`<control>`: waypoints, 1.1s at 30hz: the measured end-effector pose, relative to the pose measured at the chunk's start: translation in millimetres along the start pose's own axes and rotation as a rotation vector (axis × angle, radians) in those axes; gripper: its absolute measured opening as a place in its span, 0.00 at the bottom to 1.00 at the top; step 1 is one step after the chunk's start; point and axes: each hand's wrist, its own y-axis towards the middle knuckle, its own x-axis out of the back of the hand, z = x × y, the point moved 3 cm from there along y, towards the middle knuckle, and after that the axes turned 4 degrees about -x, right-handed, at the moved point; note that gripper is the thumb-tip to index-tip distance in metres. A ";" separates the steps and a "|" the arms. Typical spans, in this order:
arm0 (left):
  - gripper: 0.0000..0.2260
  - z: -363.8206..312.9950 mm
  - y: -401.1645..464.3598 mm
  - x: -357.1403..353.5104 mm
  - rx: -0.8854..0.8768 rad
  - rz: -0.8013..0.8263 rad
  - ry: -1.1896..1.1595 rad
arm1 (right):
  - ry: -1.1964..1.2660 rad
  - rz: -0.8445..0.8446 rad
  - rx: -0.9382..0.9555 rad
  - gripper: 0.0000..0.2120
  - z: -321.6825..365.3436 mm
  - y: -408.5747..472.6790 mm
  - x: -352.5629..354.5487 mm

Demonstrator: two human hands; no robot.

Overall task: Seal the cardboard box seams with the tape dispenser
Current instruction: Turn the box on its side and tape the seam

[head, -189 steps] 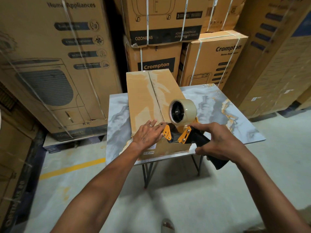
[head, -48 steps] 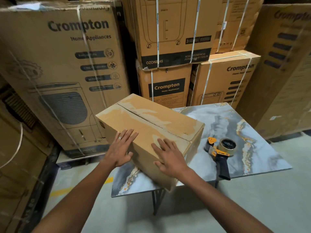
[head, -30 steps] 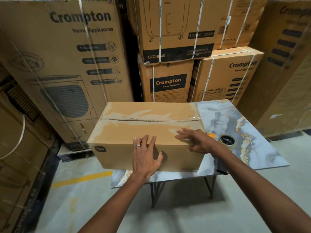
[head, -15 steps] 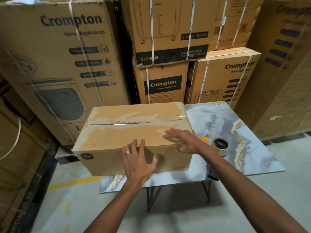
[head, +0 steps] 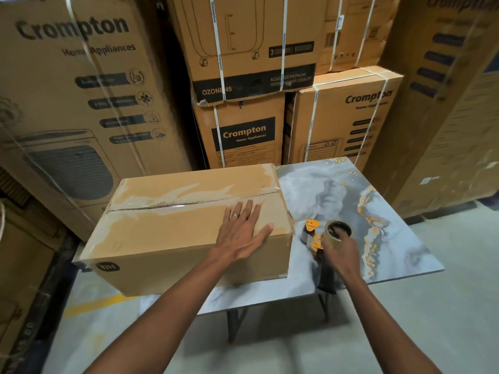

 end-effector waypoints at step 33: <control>0.28 -10.6 146.2 13.8 -0.491 0.110 -0.059 | 0.536 0.104 -0.374 0.20 -14.0 14.4 -31.1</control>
